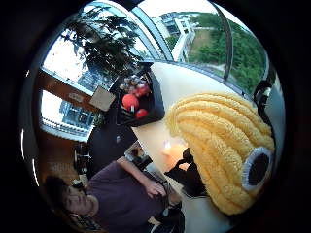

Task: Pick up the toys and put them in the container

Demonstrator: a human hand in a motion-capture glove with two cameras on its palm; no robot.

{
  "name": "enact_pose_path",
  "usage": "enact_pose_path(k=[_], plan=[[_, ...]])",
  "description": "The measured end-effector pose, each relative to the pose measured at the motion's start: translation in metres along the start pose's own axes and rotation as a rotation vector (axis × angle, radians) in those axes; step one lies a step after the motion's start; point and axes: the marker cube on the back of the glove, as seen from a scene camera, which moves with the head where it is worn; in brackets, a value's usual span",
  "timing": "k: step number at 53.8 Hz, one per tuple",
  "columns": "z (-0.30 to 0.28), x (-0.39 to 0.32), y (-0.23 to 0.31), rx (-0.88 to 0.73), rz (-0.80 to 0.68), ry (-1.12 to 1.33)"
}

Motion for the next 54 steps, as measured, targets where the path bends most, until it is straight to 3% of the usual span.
enact_pose_path(k=[5, 9, 16, 26, 34, 43, 54], plan=[[0.002, -0.053, -0.036, 0.026, 0.020, 0.116], [0.007, -0.109, -0.056, 0.032, -0.127, 0.029], [0.037, -0.206, -0.099, 0.028, -0.215, -0.102], [0.088, -0.287, -0.130, -0.012, -0.340, -0.140], [0.117, -0.279, -0.132, -0.134, -0.385, -0.092], [0.141, -0.283, -0.120, -0.445, -0.343, -0.054], [0.129, -0.254, -0.103, -0.439, -0.319, -0.025]])
